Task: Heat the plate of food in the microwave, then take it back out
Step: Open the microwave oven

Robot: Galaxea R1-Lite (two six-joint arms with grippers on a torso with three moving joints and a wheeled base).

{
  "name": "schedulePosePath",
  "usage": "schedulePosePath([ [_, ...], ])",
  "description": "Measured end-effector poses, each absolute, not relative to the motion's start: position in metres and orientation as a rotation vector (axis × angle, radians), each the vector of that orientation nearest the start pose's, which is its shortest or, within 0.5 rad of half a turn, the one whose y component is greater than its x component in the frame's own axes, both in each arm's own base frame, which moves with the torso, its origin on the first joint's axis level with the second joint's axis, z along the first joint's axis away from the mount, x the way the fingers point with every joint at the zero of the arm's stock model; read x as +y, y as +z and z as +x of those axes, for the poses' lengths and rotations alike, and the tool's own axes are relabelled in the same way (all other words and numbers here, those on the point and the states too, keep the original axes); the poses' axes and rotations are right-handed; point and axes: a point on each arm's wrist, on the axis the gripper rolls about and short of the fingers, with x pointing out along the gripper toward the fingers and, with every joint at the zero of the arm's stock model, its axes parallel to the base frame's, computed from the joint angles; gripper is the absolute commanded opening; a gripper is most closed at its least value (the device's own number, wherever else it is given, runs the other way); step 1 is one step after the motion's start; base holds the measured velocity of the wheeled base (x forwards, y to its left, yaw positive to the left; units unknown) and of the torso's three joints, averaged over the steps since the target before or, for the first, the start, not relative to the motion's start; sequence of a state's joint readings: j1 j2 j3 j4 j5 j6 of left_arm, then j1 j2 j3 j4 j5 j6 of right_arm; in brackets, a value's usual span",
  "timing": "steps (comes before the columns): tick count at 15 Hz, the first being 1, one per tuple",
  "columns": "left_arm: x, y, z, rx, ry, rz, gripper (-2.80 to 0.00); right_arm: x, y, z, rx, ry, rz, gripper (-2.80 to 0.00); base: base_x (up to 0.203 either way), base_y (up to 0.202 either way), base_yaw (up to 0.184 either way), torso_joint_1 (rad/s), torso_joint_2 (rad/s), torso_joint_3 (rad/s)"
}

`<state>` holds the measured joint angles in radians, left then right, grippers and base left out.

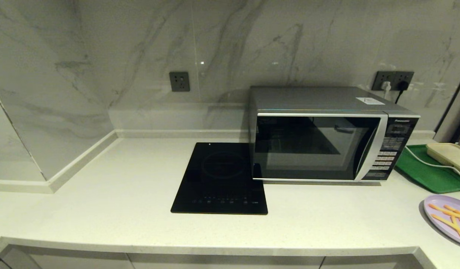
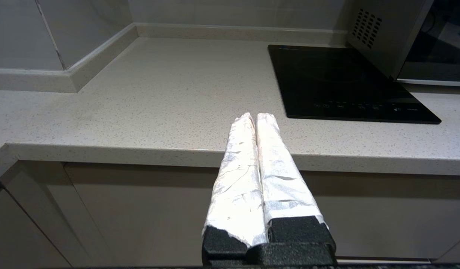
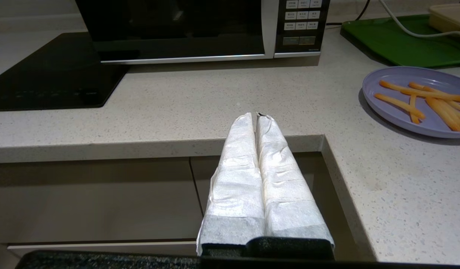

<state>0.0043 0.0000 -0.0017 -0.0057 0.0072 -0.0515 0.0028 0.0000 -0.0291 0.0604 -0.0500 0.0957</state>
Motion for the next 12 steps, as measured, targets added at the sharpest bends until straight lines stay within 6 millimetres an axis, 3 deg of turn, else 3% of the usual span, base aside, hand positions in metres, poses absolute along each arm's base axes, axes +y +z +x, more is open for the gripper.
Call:
schedulePosePath([
  [8, 0.000, 0.077, -0.023, -0.008, 0.011, -0.051, -2.80, -0.001, 0.078, -0.025, 0.028, -0.051, 0.074, -2.80, 0.000, 0.000, 0.000, 0.000, 0.00, 0.000],
  [10, 0.000, 0.076, -0.023, -0.007, 0.011, -0.051, -2.80, -0.001, 0.098, -0.030, -0.022, -0.054, 0.090, -2.80, 0.000, 0.000, 0.000, 0.000, 0.00, 0.000],
  [12, 0.000, 0.076, -0.023, -0.007, 0.011, -0.052, -2.80, -0.001, 0.145, -0.036, -0.101, -0.051, 0.123, -2.80, 0.000, 0.000, 0.000, 0.000, 0.00, 0.000],
])
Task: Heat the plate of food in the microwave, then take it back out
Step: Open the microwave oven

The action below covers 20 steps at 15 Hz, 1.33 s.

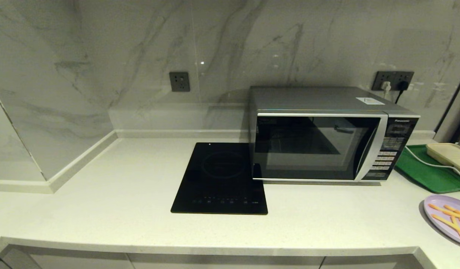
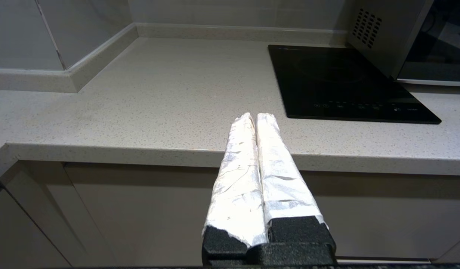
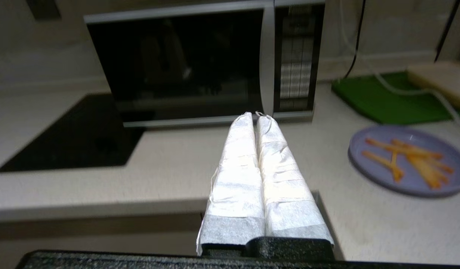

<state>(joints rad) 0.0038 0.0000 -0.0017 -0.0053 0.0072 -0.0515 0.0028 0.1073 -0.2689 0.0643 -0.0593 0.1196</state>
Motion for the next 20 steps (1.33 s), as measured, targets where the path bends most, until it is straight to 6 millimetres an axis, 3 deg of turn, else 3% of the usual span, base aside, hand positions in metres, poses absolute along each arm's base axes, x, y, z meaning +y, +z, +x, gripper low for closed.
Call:
schedulePosePath([
  [2, 0.000, 0.077, -0.023, -0.008, 0.011, -0.051, -2.80, -0.002, 0.194, -0.036, -0.135, -0.090, 0.104, -2.80, 0.000, 0.000, 0.000, 0.000, 0.00, 0.000],
  [4, 0.000, 0.076, -0.023, -0.007, 0.011, -0.051, -2.80, -0.004, 0.232, -0.021, -0.084, -0.193, 0.038, -2.80, 0.000, 0.000, 0.000, 0.000, 0.00, 0.000],
  [7, 0.000, 0.077, -0.023, -0.008, 0.011, -0.051, -2.80, -0.008, 0.270, 0.022, 0.045, -0.383, -0.132, -2.80, 0.000, 0.000, 0.000, 0.000, 0.00, 0.000],
  [11, 0.000, 0.076, -0.023, -0.007, 0.011, -0.052, -2.80, -0.013, 0.302, 0.092, 0.216, -0.507, -0.325, -2.80, 0.000, 0.000, 0.000, 0.000, 0.00, 0.000],
  [15, 0.000, 0.077, -0.023, -0.008, 0.011, -0.051, -2.80, -0.008, 0.313, 0.167, 0.349, -0.418, -0.395, -2.80, 0.000, 0.000, 0.000, 0.000, 0.00, 0.000],
  [17, 0.000, 0.077, -0.023, -0.008, 0.011, -0.052, -2.80, -0.004, 0.308, 0.202, 0.393, -0.385, -0.410, -2.80, 0.000, 0.000, 0.000, 0.000, 0.00, 0.000],
  [20, 0.000, 0.077, -0.023, -0.008, 0.011, -0.052, -2.80, 0.000, 0.285, 0.249, 0.469, -0.357, -0.425, -2.80, 0.000, 0.000, 0.000, 0.000, 0.00, 0.000],
])
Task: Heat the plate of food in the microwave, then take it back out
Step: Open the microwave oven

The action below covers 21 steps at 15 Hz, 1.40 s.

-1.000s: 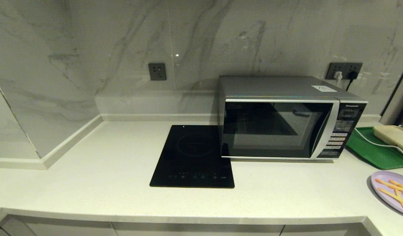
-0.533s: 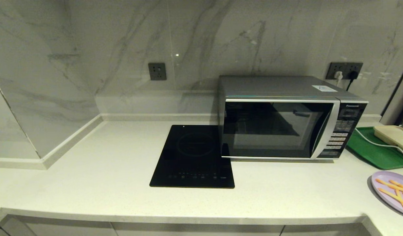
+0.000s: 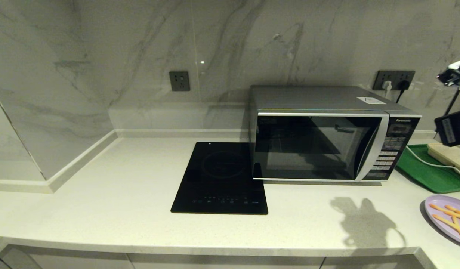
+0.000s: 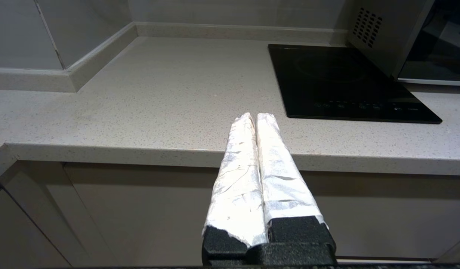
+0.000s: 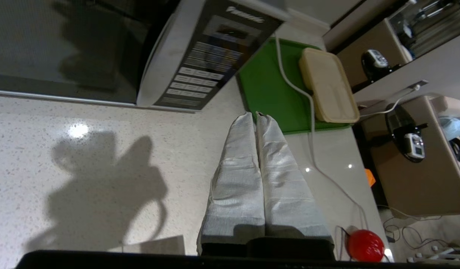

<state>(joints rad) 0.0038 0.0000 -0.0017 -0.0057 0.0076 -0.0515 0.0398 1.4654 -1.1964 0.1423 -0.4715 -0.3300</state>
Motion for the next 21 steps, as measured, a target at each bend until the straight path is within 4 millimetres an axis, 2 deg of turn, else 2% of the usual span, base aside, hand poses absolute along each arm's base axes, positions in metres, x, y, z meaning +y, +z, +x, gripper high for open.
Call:
schedulePosePath([
  [4, 0.000, 0.077, -0.023, -0.008, 0.011, -0.052, -2.80, 0.007, 0.235, 0.294, 0.541, -0.341, -0.382, -2.80, 0.000, 0.000, 0.000, 0.000, 0.00, 0.000],
  [6, 0.000, 0.077, -0.023, -0.007, 0.011, -0.052, -2.80, 0.012, 0.212, 0.311, 0.534, -0.366, -0.265, -2.80, 0.000, 0.000, 0.000, 0.000, 0.00, 0.000],
  [9, 0.000, 0.077, -0.023, -0.008, 0.011, -0.052, -2.80, 0.026, 0.184, 0.316, 0.553, -0.439, -0.130, -2.80, 0.000, 0.000, 0.000, 0.000, 0.00, 0.000],
  [15, 0.000, 0.077, -0.023, -0.008, 0.011, -0.052, -2.80, 0.048, 0.156, 0.319, 0.498, -0.759, -0.117, -2.80, 0.000, 0.000, 0.000, 0.000, 0.00, 0.000],
  [16, 0.000, 0.077, -0.023, -0.008, 0.011, -0.051, -2.80, 0.053, 0.153, 0.318, 0.501, -0.756, -0.129, -0.08, 0.000, 0.000, 0.000, 0.000, 0.00, 0.000],
  [17, 0.000, 0.077, -0.023, -0.007, 0.011, -0.051, -2.80, 0.058, 0.149, 0.318, 0.507, -0.742, -0.138, 0.00, 0.000, 0.000, 0.000, 0.000, 0.00, 0.000],
  [21, 0.000, 0.076, -0.023, -0.007, 0.011, -0.051, -2.80, 0.066, 0.141, 0.323, 0.492, -0.726, -0.132, 0.00, 0.000, 0.000, 0.000, 0.000, 0.00, 0.000],
])
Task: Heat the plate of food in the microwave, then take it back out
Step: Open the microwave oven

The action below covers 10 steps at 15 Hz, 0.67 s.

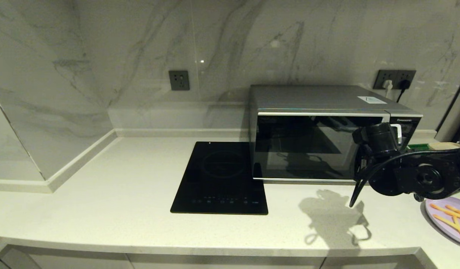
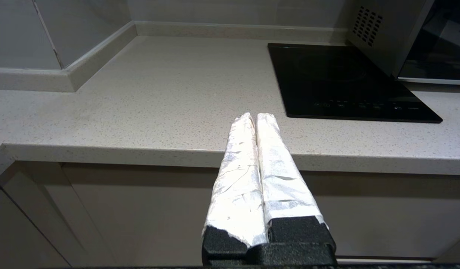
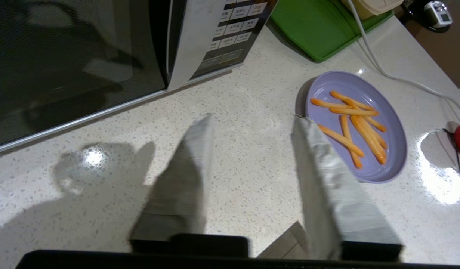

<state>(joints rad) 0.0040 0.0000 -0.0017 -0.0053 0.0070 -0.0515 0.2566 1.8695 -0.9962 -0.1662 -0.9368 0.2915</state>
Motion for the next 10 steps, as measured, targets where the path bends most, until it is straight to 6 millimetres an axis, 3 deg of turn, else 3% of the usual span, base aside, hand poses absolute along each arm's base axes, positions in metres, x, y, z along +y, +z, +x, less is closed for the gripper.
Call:
schedulePosePath([
  [5, 0.000, 0.077, -0.023, -0.008, 0.011, -0.052, -2.80, 0.070, 0.131, 0.335, 0.501, -0.725, -0.139, 0.00, 0.000, 0.000, 0.000, 0.000, 0.00, 0.000],
  [10, 0.000, 0.076, -0.023, -0.007, 0.011, -0.051, -2.80, 0.066, 0.132, 0.365, 0.462, -0.775, -0.117, 0.00, 0.000, 0.000, 0.000, 0.000, 0.00, 0.000],
])
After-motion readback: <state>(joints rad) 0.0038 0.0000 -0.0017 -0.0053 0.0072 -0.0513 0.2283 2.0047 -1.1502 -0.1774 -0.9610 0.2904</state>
